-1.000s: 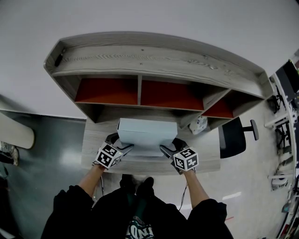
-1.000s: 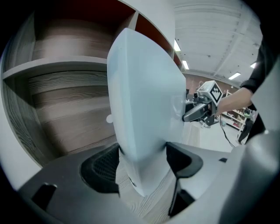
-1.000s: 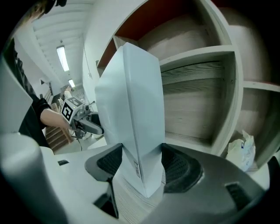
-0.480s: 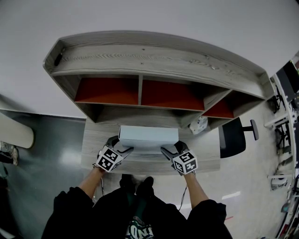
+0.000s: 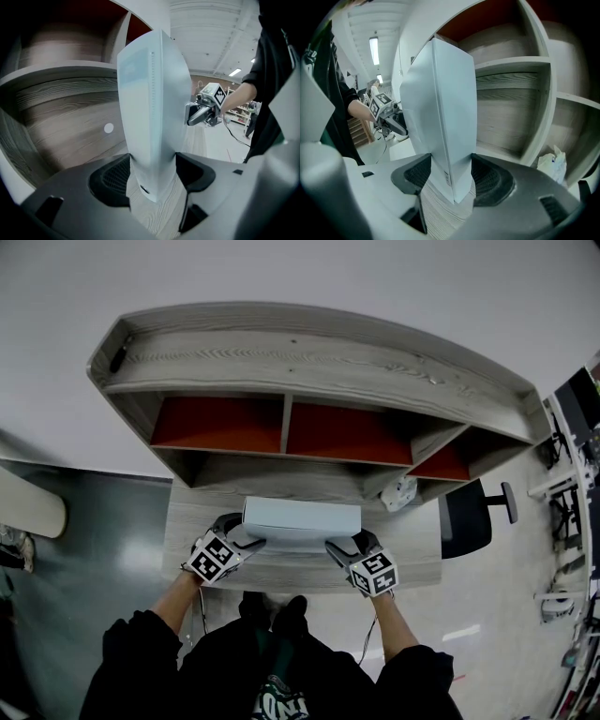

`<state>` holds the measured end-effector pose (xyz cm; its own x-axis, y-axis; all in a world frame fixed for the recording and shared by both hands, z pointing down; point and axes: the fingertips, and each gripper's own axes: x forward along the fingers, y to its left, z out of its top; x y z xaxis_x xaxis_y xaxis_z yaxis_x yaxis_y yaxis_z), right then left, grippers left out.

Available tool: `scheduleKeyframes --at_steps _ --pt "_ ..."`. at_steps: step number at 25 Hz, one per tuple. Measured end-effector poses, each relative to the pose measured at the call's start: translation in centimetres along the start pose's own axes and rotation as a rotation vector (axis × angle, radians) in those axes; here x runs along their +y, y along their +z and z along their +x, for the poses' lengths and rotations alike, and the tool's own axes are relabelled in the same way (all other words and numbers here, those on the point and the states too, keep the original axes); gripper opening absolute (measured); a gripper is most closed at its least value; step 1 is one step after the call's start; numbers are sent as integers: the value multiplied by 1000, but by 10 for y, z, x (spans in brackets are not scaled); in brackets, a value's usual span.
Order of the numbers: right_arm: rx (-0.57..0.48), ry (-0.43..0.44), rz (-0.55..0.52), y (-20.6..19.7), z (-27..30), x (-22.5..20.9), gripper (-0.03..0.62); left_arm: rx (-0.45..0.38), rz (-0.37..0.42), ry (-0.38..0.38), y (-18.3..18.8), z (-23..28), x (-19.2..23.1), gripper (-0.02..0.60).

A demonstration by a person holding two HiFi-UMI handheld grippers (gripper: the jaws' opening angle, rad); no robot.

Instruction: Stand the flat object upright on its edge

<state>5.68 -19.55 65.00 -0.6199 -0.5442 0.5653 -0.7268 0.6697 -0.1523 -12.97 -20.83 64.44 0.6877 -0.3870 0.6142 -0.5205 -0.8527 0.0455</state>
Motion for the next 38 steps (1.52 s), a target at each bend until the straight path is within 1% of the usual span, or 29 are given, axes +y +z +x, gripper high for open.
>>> scheduleKeyframes --at_steps 1,4,7,9,12,14,19,21,25,29,34,37,38 --pt "0 -1 1 0 0 0 264 8 15 -19 -1 1 -1 307" --pt "7 -2 -7 -1 -2 1 264 34 48 -92 -4 2 -4 336" --pt "11 -6 -12 -3 -2 2 264 23 66 -123 0 1 3 354" --pt "11 -10 -9 -3 -2 3 264 24 90 -159 4 1 3 368" --pt "13 -13 -2 -3 -3 4 264 29 156 -240 11 4 -6 373" --pt "15 -14 2 -3 -3 4 264 25 198 -281 14 8 -11 373" --pt "7 -26 33 -7 -4 4 264 -5 234 -333 26 22 -19 371" --pt "5 -35 46 -8 -5 3 264 -20 248 -337 29 23 -23 349" --pt "6 -48 57 -9 -8 2 264 -40 257 -319 31 21 -27 313" --pt "-16 -56 99 -6 -10 -1 264 -69 212 -303 37 16 -30 296" --pt "-39 -52 104 0 -14 4 262 -100 180 -259 38 5 -32 285" --pt "-95 -50 128 10 -21 10 260 -121 165 -213 40 -3 -31 282" --pt "-122 -50 139 15 -25 12 242 -131 157 -196 41 -7 -29 282"
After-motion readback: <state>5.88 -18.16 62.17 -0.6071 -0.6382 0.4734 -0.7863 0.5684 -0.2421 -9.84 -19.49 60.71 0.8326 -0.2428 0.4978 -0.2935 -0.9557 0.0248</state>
